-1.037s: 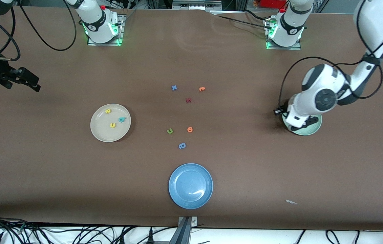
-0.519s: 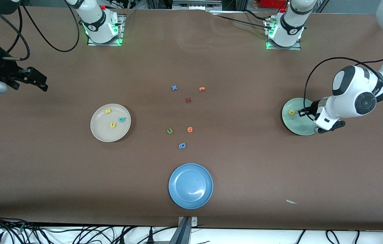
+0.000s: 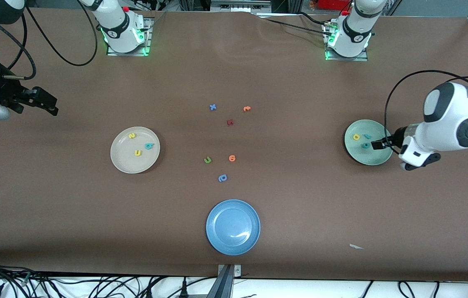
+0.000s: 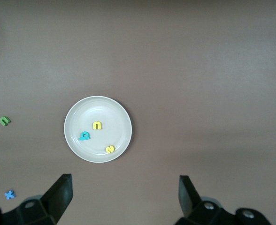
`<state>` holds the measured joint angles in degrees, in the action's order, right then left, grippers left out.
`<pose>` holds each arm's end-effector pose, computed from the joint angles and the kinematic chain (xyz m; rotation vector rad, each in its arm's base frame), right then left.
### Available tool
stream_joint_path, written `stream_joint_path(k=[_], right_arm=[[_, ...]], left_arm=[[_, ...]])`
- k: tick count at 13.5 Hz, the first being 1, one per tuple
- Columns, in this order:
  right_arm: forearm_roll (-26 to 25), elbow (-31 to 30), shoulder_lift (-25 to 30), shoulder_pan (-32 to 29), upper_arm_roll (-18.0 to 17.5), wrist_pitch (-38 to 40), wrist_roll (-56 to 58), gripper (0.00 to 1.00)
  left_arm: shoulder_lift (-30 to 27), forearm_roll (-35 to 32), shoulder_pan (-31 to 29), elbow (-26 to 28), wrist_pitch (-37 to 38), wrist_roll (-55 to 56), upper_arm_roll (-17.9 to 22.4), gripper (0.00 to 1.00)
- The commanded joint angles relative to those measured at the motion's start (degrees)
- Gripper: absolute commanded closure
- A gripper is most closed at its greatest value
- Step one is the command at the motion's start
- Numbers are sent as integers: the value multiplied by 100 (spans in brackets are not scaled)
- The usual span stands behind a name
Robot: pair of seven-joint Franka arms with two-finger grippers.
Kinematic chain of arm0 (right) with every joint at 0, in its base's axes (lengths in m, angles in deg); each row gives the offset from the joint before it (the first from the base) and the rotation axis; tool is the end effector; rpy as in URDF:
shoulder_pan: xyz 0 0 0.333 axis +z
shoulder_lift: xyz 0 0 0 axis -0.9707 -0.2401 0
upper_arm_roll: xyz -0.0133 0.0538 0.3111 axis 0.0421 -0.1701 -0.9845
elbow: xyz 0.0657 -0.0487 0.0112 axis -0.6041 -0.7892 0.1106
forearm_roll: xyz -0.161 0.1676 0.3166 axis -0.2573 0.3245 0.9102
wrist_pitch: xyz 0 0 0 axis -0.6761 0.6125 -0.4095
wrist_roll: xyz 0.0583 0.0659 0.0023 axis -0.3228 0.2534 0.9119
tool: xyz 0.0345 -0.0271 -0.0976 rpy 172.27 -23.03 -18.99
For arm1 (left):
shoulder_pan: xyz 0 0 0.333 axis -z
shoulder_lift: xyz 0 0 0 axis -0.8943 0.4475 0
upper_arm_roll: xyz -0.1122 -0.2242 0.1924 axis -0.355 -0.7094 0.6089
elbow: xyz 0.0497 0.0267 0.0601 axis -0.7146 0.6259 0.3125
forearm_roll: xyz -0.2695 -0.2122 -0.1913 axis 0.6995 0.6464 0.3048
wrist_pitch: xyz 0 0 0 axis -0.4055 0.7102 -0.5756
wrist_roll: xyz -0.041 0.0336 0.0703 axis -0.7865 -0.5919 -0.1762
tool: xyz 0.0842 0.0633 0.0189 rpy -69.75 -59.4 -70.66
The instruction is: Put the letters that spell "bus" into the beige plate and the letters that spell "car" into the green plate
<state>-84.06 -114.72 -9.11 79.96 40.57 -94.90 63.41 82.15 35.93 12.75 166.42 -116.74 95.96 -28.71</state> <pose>0.5609 0.0219 0.5760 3.1267 -0.0761 0.0702 0.5862 0.0435 0.3021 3.0525 0.5577 -0.4876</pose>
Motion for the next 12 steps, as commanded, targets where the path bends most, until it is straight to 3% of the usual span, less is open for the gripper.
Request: stream_joint_path(k=[1,6,9,10,12], right_arm=[[79,170,-63,2,4,147,59,0],[71,170,-63,2,4,147,68,0],[71,170,-54,10,4,147,76,0],[71,170,-54,10,4,147,76,0],[62,170,-63,2,4,147,76,0]], left_arm=[[57,-148,302,-832,830,-39,-3,1],[57,-165,680,-2308,2351,-259,-21,0],[49,-148,943,-2977,2747,-504,31,0],[57,-130,1145,-3249,2932,-662,154,0],[40,27,1855,-3707,3301,-1004,924,0]])
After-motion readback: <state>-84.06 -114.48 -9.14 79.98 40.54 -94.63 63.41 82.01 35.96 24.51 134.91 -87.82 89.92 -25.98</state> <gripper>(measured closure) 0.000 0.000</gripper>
